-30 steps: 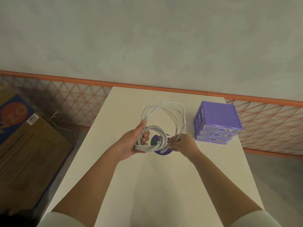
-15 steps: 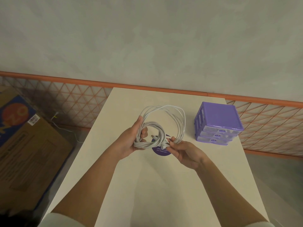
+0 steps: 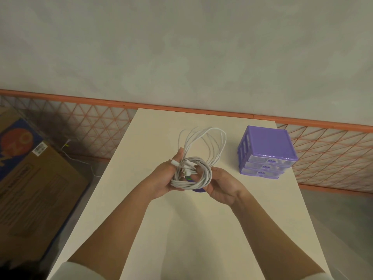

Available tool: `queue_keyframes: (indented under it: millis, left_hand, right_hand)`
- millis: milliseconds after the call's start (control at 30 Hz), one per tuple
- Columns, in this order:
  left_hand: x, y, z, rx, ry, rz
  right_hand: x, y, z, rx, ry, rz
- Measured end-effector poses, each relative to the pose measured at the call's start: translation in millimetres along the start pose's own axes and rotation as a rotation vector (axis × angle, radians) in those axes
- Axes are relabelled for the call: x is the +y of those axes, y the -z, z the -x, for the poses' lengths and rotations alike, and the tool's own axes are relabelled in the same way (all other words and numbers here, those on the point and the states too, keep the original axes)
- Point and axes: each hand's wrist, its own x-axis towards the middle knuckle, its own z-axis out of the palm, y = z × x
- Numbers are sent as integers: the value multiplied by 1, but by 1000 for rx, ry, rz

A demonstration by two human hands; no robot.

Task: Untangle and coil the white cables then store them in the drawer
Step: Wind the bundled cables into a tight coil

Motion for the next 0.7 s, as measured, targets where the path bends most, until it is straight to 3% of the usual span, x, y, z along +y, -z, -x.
queue_keyframes:
  millis: [167,367,433,567,700]
  left_hand:
    - [-5,7,-3,57,-38,-41]
    - [-6,8,-6,181,-92,-246]
    - [-7,7,-6,202,-163,-340]
    - [-4,6,-4,264,-258,-505]
    - [2,12,-6,288,-332,-590]
  right_hand:
    - [7,-6,2,-34,-112,-211]
    - [6,-11,1,15,-109,-255]
    - [5,-14,0,-7,-92,-157]
    - [11,-22,-7,89,-52,282]
    - [7,-25,-4,163,-81,366]
